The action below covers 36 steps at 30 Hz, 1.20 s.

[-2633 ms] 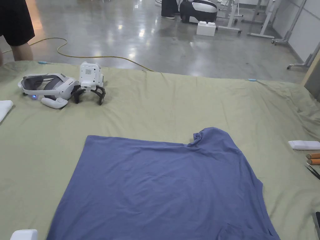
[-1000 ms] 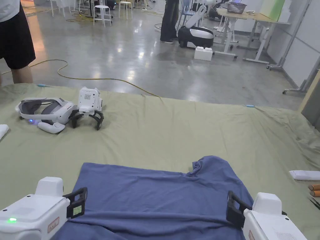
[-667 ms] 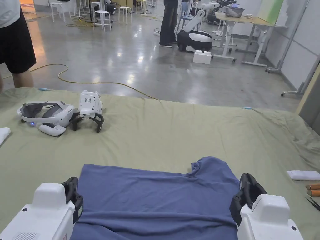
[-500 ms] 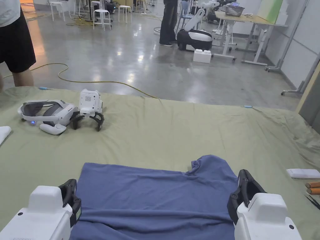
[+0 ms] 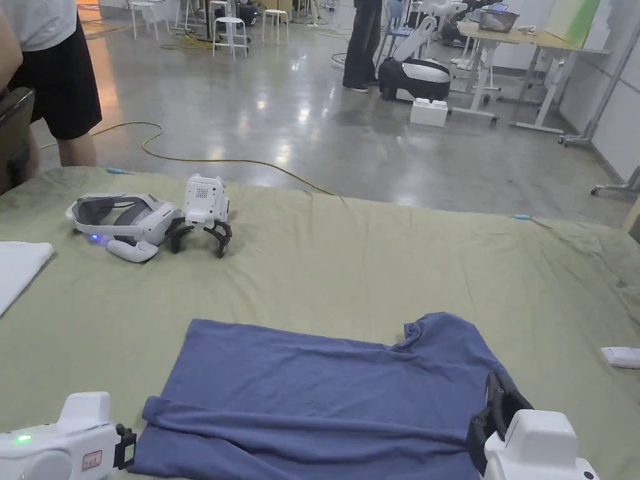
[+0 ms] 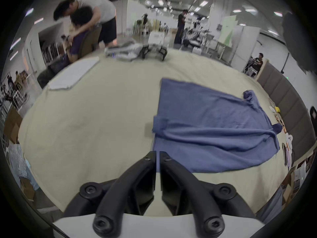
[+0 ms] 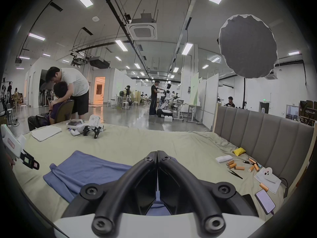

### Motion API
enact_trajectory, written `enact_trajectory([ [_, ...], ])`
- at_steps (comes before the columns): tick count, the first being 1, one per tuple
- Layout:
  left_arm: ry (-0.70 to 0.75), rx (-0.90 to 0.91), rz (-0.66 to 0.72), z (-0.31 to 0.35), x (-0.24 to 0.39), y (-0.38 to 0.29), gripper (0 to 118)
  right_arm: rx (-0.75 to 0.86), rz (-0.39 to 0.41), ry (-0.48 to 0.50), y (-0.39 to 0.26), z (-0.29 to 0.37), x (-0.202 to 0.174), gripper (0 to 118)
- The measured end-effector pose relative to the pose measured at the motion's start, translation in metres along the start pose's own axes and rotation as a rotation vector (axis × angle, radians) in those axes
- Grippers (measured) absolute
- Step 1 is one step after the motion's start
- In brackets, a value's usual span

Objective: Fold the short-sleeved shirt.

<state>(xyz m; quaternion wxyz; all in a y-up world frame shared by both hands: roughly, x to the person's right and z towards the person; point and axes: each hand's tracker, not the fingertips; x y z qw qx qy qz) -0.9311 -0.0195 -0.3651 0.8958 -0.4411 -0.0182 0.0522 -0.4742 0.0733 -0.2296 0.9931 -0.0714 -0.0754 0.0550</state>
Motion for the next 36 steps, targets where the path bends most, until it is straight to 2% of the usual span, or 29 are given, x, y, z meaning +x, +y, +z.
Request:
enact_trajectory([
  [4,-0.041,-0.13,0.028,-0.02,0.005,0.005,74,-0.029,0.005,0.003,-0.01,-0.001,0.006,0],
  [5,-0.037,-0.154,0.033,-0.024,0.009,0.005,78,-0.038,0.01,-0.004,-0.011,-0.001,0.008,0],
  [7,-0.045,-0.194,0.029,-0.034,0.013,0.004,78,-0.05,0.007,-0.011,-0.014,0.0,0.013,0],
  [10,0.008,-0.232,-0.042,-0.038,0.029,-0.004,74,-0.069,0.007,-0.025,-0.019,-0.001,0.02,0],
  [12,0.048,-0.217,-0.106,-0.032,0.038,-0.004,66,-0.076,0.005,-0.028,-0.023,0.001,0.026,0],
  [15,0.047,-0.218,-0.131,-0.025,0.056,-0.005,33,-0.105,-0.001,-0.05,-0.029,0.0,0.034,0],
  [18,0.024,-0.205,-0.22,-0.016,0.069,-0.008,21,-0.149,-0.014,-0.064,-0.036,-0.004,0.045,0],
  [19,0.016,-0.204,-0.24,-0.014,0.074,-0.011,7,-0.166,-0.015,-0.067,-0.038,-0.005,0.05,0],
  [20,0.001,-0.202,-0.238,-0.013,0.07,-0.01,4,-0.179,-0.024,-0.07,-0.041,-0.007,0.056,0],
  [24,0.009,-0.18,-0.223,0.001,0.064,-0.013,2,-0.342,-0.014,-0.085,-0.054,-0.027,0.086,1],
  [25,0.003,-0.167,-0.21,0.007,0.061,-0.014,2,-0.412,-0.014,-0.071,-0.059,-0.035,0.095,8],
  [26,-0.008,-0.157,-0.203,0.012,0.059,-0.016,2,-0.494,-0.002,-0.063,-0.065,-0.045,0.105,20],
  [28,-0.024,-0.121,-0.203,0.011,0.048,-0.013,2,-0.625,-0.008,-0.041,-0.077,-0.061,0.119,52],
  [29,-0.027,-0.105,-0.206,0.015,0.046,-0.015,2,-0.707,0.005,-0.034,-0.084,-0.07,0.124,60],
  [31,-0.027,-0.111,-0.188,0.02,0.04,-0.015,2,-0.759,-0.003,-0.015,-0.099,-0.082,0.132,70],
  [33,-0.043,-0.105,-0.171,0.017,0.036,-0.013,2,-0.79,-0.036,-0.011,-0.115,-0.095,0.135,70],
  [36,-0.038,-0.093,-0.187,0.014,0.036,-0.013,2,-0.872,-0.03,0.007,-0.134,-0.111,0.133,69],
])
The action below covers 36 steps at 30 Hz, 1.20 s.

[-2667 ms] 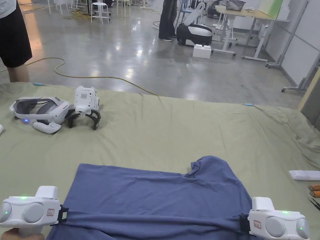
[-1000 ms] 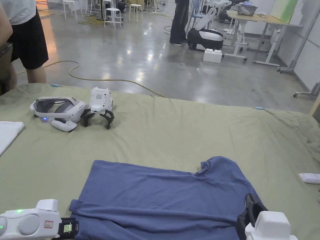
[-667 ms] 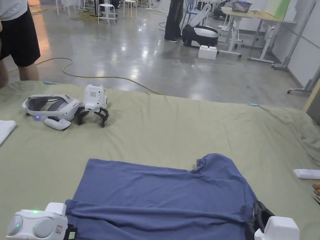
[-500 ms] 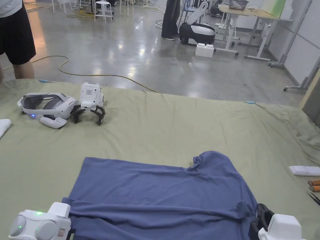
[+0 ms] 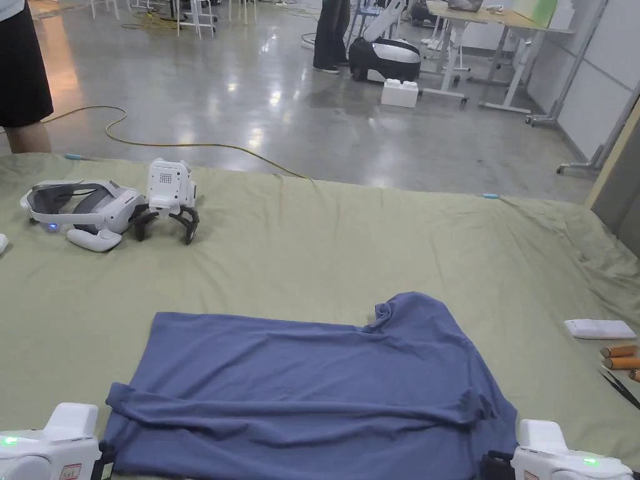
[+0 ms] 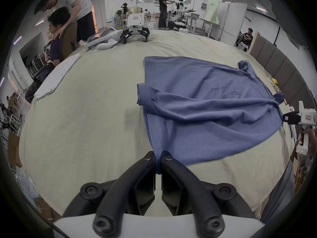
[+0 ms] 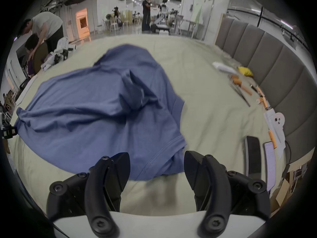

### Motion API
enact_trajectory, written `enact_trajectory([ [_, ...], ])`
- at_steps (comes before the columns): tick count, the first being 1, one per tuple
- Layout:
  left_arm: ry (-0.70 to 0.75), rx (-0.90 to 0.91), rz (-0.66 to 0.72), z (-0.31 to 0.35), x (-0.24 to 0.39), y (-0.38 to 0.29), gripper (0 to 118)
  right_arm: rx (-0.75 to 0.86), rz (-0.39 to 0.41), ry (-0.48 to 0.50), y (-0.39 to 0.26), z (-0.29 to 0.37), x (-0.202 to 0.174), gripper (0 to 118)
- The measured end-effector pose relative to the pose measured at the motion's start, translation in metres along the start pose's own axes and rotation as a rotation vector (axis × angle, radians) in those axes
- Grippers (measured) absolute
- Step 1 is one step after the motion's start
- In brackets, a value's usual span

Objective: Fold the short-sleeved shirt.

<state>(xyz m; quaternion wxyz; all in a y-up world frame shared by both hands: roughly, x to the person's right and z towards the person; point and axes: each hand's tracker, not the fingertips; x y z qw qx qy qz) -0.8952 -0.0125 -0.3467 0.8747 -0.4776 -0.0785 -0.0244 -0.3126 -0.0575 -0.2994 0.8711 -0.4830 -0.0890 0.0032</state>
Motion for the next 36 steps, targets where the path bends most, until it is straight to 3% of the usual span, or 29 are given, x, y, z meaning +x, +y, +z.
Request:
enact_trajectory([
  [2,0.004,-0.001,0.002,-0.001,0.001,-0.001,2,-0.039,-0.039,0.053,0.0,-0.011,-0.002,63],
  [4,0.007,-0.004,-0.001,-0.003,0.002,0.0,2,-0.054,-0.032,0.083,0.0,-0.021,-0.005,38],
  [6,0.011,-0.007,-0.004,-0.004,0.002,-0.001,2,-0.083,0.019,0.078,-0.002,-0.028,-0.01,27],
  [8,0.009,-0.005,0.001,-0.003,0.003,-0.001,2,-0.061,-0.001,0.089,-0.002,-0.028,-0.009,7],
  [10,0.0,0.005,0.007,-0.001,0.001,-0.001,2,-0.047,-0.065,0.123,0.0,-0.026,-0.004,7],
  [14,-0.015,0.025,-0.001,0.01,-0.003,0.004,1,0.005,0.013,0.09,0.002,0.0,-0.004,6],
  [22,0.01,0.119,-0.06,0.061,-0.003,0.007,1,0.157,0.083,0.065,0.016,0.1,-0.012,5],
  [26,0.0,0.117,-0.002,0.076,-0.017,-0.018,1,0.135,0.093,0.067,-0.004,0.131,-0.018,5],
  [36,-0.014,-0.066,0.035,0.055,-0.026,-0.107,1,-0.054,0.107,0.052,-0.115,0.1,-0.025,6],
])
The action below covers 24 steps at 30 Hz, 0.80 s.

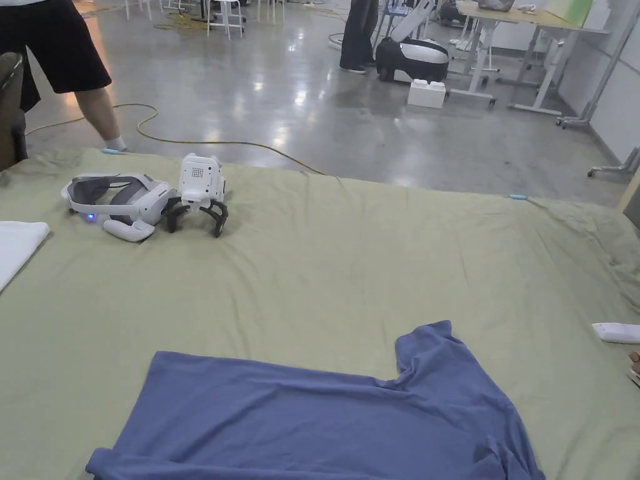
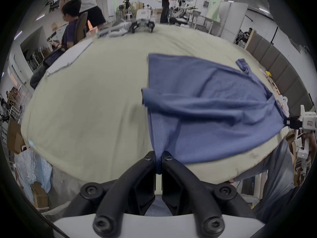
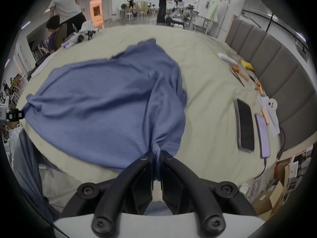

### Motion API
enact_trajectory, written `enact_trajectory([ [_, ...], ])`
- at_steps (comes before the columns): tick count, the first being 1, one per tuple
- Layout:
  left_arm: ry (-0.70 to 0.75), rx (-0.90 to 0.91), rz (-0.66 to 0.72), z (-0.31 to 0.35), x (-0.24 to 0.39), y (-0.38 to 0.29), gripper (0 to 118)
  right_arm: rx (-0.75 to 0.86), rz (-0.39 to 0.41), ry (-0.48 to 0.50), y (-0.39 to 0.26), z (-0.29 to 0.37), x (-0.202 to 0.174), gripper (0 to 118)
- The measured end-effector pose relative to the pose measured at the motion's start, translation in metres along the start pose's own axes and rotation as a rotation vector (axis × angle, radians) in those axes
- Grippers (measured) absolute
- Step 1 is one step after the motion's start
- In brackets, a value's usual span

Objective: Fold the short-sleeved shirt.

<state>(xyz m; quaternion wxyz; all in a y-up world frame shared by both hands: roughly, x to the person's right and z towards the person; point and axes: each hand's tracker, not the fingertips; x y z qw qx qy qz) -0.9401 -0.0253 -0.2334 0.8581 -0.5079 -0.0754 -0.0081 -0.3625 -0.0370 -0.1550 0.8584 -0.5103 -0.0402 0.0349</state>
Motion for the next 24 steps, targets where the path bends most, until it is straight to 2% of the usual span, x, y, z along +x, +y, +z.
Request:
enact_trajectory([
  [4,-0.007,-0.025,0.029,-0.016,-0.003,0.0,1,-0.013,-0.028,-0.009,-0.011,-0.018,-0.008,7],
  [6,-0.006,-0.031,0.042,-0.02,-0.004,0.004,2,0.009,-0.017,-0.022,-0.009,-0.017,-0.015,7],
  [7,-0.005,-0.027,0.045,-0.019,-0.003,0.006,6,0.005,-0.009,-0.024,-0.007,-0.018,-0.012,8],
  [8,0.004,-0.017,0.05,-0.011,0.002,0.007,11,0.0,0.005,-0.049,-0.003,-0.014,-0.016,14],
  [9,0.002,-0.013,0.046,-0.008,0.003,0.01,17,0.01,0.012,-0.069,0.0,-0.009,-0.018,28],
  [10,0.009,0.004,0.037,-0.004,0.005,0.013,31,0.043,0.025,-0.089,0.004,-0.001,-0.02,54],
  [11,0.02,0.045,0.023,0.001,0.008,0.018,47,0.094,0.02,-0.094,0.011,0.008,-0.019,71],
  [12,0.018,0.089,0.013,0.009,0.014,0.021,61,0.144,0.008,-0.108,0.018,0.018,-0.021,81],
  [13,0.009,0.123,0.005,0.014,0.018,0.027,65,0.192,-0.008,-0.114,0.026,0.026,-0.025,84],
  [20,0.012,0.491,-0.055,0.061,0.078,0.085,63,0.683,-0.097,-0.09,0.098,0.089,-0.063,84],
  [24,0.051,0.691,-0.067,0.074,0.1,0.112,45,0.884,-0.137,-0.099,0.127,0.106,-0.087,84],
])
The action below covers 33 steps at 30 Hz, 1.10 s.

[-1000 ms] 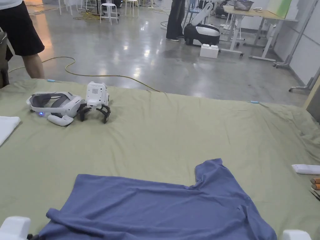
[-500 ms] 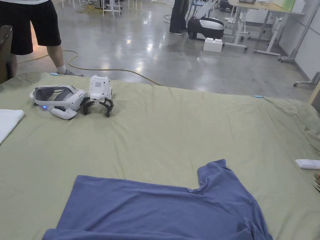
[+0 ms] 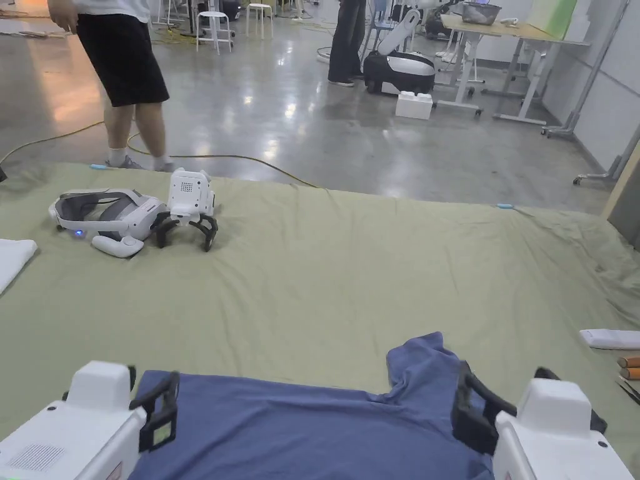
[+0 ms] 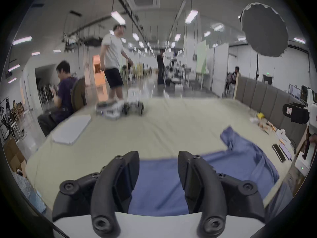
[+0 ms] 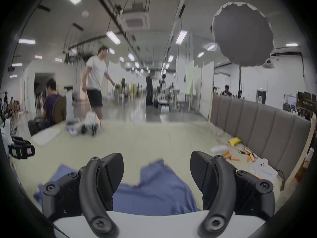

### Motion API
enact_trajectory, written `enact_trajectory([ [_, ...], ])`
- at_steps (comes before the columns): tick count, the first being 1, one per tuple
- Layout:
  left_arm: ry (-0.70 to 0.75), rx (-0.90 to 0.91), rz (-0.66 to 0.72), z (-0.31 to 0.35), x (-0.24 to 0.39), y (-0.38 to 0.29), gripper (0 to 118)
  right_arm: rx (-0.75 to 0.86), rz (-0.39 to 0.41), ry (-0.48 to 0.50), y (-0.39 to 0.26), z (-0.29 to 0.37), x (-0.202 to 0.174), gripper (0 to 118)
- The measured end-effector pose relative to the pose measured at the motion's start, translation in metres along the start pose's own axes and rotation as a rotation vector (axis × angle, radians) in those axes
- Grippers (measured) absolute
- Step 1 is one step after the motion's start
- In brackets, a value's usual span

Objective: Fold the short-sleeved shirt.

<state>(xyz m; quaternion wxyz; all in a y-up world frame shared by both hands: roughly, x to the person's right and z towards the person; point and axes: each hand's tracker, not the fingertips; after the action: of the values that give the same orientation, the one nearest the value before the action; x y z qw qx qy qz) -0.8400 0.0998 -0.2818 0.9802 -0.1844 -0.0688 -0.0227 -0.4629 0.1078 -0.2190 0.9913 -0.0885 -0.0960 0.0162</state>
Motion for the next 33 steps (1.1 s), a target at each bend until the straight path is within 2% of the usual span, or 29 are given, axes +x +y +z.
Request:
enact_trajectory([
  [2,0.03,0.085,-0.027,0.003,0.012,0.014,37,0.068,-0.056,-0.016,0.009,0.0,-0.01,81],
  [3,0.04,0.116,-0.028,0.006,0.016,0.018,32,0.08,-0.07,-0.019,0.011,-0.002,-0.015,76],
  [5,0.06,0.193,-0.035,0.005,0.018,0.017,12,0.095,-0.064,-0.021,0.015,-0.002,-0.024,45],
  [7,0.046,0.244,-0.03,0.007,0.02,0.018,3,0.116,-0.05,-0.002,0.016,-0.005,-0.029,1],
  [8,0.045,0.244,-0.031,0.006,0.019,0.015,0,0.116,-0.035,-0.008,0.017,-0.007,-0.032,0],
  [13,0.068,0.204,-0.035,-0.005,0.009,0.006,0,0.12,-0.029,0.01,0.014,-0.016,-0.04,0],
  [15,0.086,0.158,-0.008,-0.016,-0.004,-0.001,0,0.126,0.009,-0.008,0.011,-0.019,-0.043,0],
  [18,0.093,0.032,0.018,-0.054,-0.03,-0.018,0,0.099,0.001,0.008,0.005,-0.028,-0.041,0],
  [21,0.038,-0.107,0.156,-0.105,-0.064,-0.032,0,0.052,0.003,0.019,-0.004,-0.037,-0.037,0],
  [23,0.027,-0.224,0.168,-0.139,-0.083,-0.04,0,0.019,0.016,0.023,-0.009,-0.041,-0.034,0],
  [25,0.02,-0.295,0.181,-0.161,-0.084,-0.038,0,-0.015,0.03,0.015,-0.016,-0.046,-0.029,0],
  [26,-0.036,-0.371,0.23,-0.178,-0.093,-0.039,0,-0.032,0.033,0.012,-0.019,-0.049,-0.026,0],
  [29,-0.039,-0.515,0.254,-0.209,-0.093,-0.037,1,-0.104,0.012,0.002,-0.03,-0.058,-0.014,0],
  [30,-0.035,-0.537,0.228,-0.219,-0.094,-0.039,7,-0.124,0.004,-0.01,-0.033,-0.06,-0.01,0],
  [33,-0.002,-0.641,0.184,-0.241,-0.09,-0.04,52,-0.153,-0.005,-0.034,-0.038,-0.061,-0.001,0],
])
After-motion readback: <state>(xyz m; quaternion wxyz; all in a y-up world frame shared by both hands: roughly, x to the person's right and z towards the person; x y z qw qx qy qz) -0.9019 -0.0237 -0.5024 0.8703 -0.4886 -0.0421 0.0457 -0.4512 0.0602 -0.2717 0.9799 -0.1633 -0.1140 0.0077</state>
